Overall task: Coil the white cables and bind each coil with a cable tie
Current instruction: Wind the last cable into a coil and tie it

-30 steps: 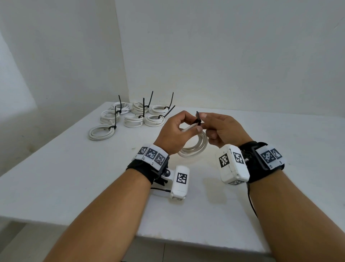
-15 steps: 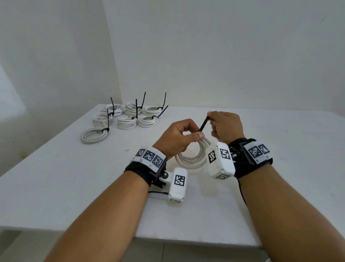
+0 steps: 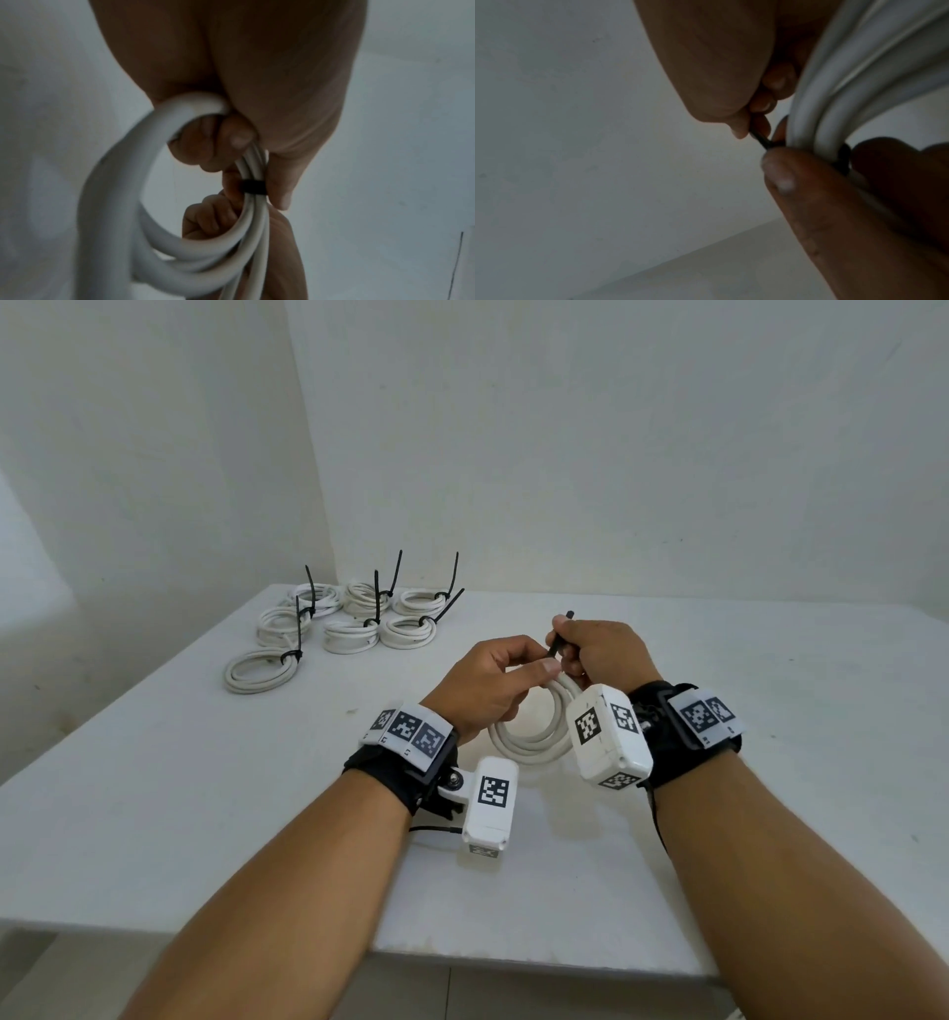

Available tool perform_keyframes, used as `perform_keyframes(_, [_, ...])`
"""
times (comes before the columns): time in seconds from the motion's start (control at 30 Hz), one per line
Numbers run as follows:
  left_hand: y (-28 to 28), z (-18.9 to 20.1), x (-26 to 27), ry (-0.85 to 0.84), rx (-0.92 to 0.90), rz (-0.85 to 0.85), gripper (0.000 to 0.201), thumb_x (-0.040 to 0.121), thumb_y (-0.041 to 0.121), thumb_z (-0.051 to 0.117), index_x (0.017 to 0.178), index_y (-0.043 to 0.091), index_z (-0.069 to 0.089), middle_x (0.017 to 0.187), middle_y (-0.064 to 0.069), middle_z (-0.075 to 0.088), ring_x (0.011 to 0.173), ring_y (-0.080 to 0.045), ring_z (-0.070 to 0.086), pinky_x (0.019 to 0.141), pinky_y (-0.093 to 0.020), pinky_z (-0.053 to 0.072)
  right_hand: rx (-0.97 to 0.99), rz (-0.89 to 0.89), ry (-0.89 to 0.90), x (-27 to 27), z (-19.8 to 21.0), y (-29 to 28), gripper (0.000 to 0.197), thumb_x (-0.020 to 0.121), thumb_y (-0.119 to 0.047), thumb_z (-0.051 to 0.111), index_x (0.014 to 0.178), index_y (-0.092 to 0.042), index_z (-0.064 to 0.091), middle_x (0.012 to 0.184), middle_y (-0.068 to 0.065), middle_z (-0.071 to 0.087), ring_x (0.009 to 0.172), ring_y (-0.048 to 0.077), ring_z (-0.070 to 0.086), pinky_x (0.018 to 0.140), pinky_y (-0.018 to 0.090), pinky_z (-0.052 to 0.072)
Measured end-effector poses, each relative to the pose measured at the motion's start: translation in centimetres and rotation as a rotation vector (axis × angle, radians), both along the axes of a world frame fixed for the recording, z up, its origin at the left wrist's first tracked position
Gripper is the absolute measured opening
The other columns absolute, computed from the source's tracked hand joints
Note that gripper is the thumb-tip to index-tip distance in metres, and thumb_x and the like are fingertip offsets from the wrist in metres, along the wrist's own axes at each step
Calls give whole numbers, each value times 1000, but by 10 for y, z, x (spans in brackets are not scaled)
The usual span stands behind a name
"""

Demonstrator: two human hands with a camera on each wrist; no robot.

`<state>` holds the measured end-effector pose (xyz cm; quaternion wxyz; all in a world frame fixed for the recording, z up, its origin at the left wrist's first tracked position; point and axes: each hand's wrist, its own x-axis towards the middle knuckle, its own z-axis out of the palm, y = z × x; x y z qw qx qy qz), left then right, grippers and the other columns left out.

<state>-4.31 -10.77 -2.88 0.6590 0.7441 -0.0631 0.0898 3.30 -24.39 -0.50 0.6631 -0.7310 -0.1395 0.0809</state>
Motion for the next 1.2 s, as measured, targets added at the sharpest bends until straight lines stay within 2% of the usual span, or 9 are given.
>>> perform_keyframes(0.13, [4,-2,-3,73,-108,-32,15,100,20,54,105,9,64,61,-1,48,40,-11,38,51,-24,47,24,-5,-16,-3,4,7,30,98,-27,56,83,-4,67,63,4,51,44,9,48,42,14,41])
perform_keyframes(0.3, [27,7,0,58,-189,281,19,97,29,60,96,11,66,49,6,33,42,-11,27,43,-23,36,-156,70,44,6,2,6,49,97,-50,49,95,-8,73,83,1,66,74,17,61,69,31,46])
perform_keyframes(0.43, [72,15,1,-32,-92,657,28,94,41,52,85,15,61,61,2,46,50,-13,40,44,-24,36,-582,73,-55,24,-3,0,52,97,-54,44,110,-10,70,108,5,66,98,25,58,80,35,43])
perform_keyframes(0.53, [102,13,2,-46,-54,774,20,94,24,42,96,12,58,78,-6,55,64,-18,49,46,-27,35,-957,52,-176,38,-12,-3,66,98,-58,38,126,-3,60,125,17,62,114,34,57,102,41,41])
perform_keyframes(0.6, [117,12,1,-18,-8,835,23,94,19,39,104,12,58,92,-9,61,73,-21,54,49,-27,38,-1077,41,-161,43,-22,-6,72,94,-65,40,133,-5,54,136,16,57,122,35,54,104,41,40])
perform_keyframes(0.67, [133,10,-1,12,92,857,22,95,18,39,108,14,56,101,-10,65,76,-20,58,55,-26,41,-1110,91,-97,43,-28,-8,78,92,-67,43,142,-6,45,144,17,49,128,35,49,102,39,39])
perform_keyframes(0.87, [160,8,-5,85,779,827,21,97,23,48,117,16,52,100,-10,67,95,-32,62,87,-40,47,-1142,129,-49,46,-34,-8,89,88,-67,53,152,-12,26,155,14,31,140,33,35,108,40,35])
perform_keyframes(0.97, [164,1,-3,169,1046,755,24,96,25,52,117,15,50,108,-10,66,101,-33,61,86,-38,45,-1175,118,-72,46,-38,-10,90,86,-69,54,153,-17,24,156,11,26,141,33,30,108,40,33])
perform_keyframes(1.2, [166,-1,5,268,1125,603,19,90,20,64,105,13,56,96,2,54,86,-19,51,73,-26,34,-1221,91,-149,48,-52,-13,95,73,-76,56,148,-24,30,149,5,32,139,31,26,111,44,32])
